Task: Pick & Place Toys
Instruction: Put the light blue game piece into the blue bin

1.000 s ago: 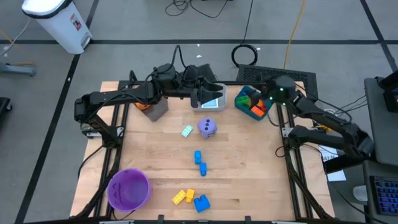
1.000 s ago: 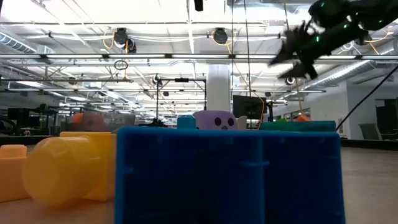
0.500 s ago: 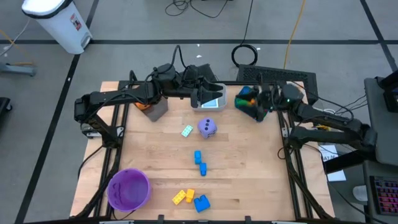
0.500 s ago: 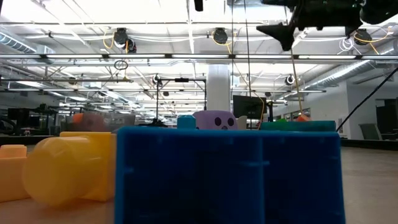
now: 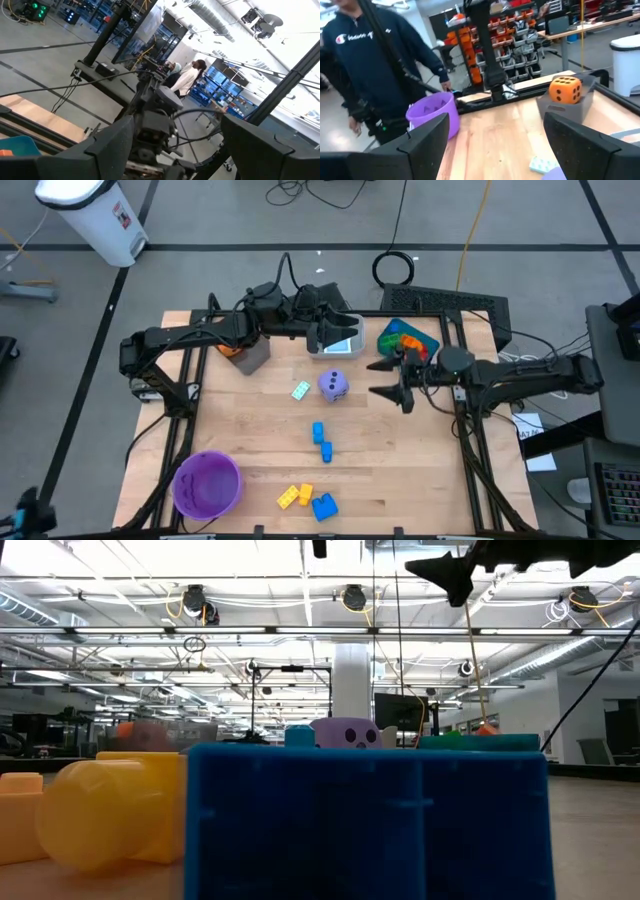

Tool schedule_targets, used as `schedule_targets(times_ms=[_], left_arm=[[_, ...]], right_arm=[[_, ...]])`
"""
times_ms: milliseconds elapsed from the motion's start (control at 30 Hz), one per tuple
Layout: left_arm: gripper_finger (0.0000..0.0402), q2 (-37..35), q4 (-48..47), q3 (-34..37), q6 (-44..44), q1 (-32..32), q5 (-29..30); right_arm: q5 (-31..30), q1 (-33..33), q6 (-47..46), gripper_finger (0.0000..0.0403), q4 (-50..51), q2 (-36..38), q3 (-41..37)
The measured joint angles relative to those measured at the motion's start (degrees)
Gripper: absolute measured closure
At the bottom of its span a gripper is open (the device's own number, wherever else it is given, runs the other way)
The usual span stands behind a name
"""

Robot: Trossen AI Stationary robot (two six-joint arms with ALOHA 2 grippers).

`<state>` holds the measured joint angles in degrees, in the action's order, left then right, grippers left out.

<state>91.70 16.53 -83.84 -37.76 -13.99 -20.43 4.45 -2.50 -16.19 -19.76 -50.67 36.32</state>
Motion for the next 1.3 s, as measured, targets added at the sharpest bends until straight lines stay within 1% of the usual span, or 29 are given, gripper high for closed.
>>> schedule_targets(times_ms=[367,600,700,800,867,900,933,967,1000,1033,1067,1133,1167,1200,1233,1300], left_arm=[[0.0094,0.00,-0.02,0.01,0.02,-0.01,0.00],[0.0094,0.00,0.02,0.01,0.01,0.00,0.15],[0.0094,-0.01,1.49,0.00,-1.61,0.36,5.26],[0.0094,-0.07,2.28,0.01,-4.35,0.64,6.99],[0.0094,-0.04,4.48,0.01,-4.77,0.51,6.99],[0.0094,-0.04,5.78,0.01,-4.92,-0.04,6.71],[0.0094,-0.12,6.03,-0.01,-5.95,-0.62,5.25],[0.0094,-0.23,5.77,-0.01,-6.96,-1.25,2.37],[0.0094,-0.74,4.24,-0.01,-7.09,-1.70,-1.46],[0.0094,-1.40,0.50,0.00,-7.00,-1.97,-4.56],[0.0094,-1.91,-3.45,0.00,-6.26,-1.22,-6.04],[0.0094,-3.81,-14.99,-0.06,-2.70,1.48,-5.44],[0.0094,-4.57,-21.98,-0.06,-0.13,2.98,-3.73],[0.0094,-5.26,-28.02,-0.06,2.40,4.57,-0.12],[0.0094,-5.77,-34.68,-0.06,4.52,6.16,5.37],[0.0094,-6.35,-45.83,-0.01,6.38,8.97,18.31]], right_arm=[[-0.14,8.64,4.99,0.0085,3.34,0.89,0.00],[-0.05,9.38,6.58,0.0085,3.33,0.80,0.00],[0.00,9.38,5.18,0.0085,3.33,0.80,0.00],[-0.03,9.38,4.56,0.0085,4.04,0.87,0.42],[-0.83,9.39,5.26,0.0085,5.01,0.87,1.68],[-2.23,9.38,6.43,0.0085,5.45,0.87,2.36],[-3.76,9.38,7.80,0.0085,5.91,0.80,3.06],[-5.33,9.36,9.30,0.0085,6.47,0.63,3.95],[-6.77,9.36,10.75,0.0085,6.85,0.54,4.73],[-8.21,9.36,12.15,0.0085,6.98,0.50,5.44],[-9.87,9.36,13.19,0.0085,6.93,0.37,6.24],[-13.91,9.29,14.81,0.0085,6.49,0.17,7.58],[-15.95,9.25,15.16,0.0085,6.78,0.15,8.01],[-18.23,9.14,15.21,0.0085,6.73,0.05,8.40],[-20.45,8.83,15.21,0.0085,6.48,-0.06,8.79],[-23.85,8.27,14.22,0.0085,5.96,0.03,8.97]])
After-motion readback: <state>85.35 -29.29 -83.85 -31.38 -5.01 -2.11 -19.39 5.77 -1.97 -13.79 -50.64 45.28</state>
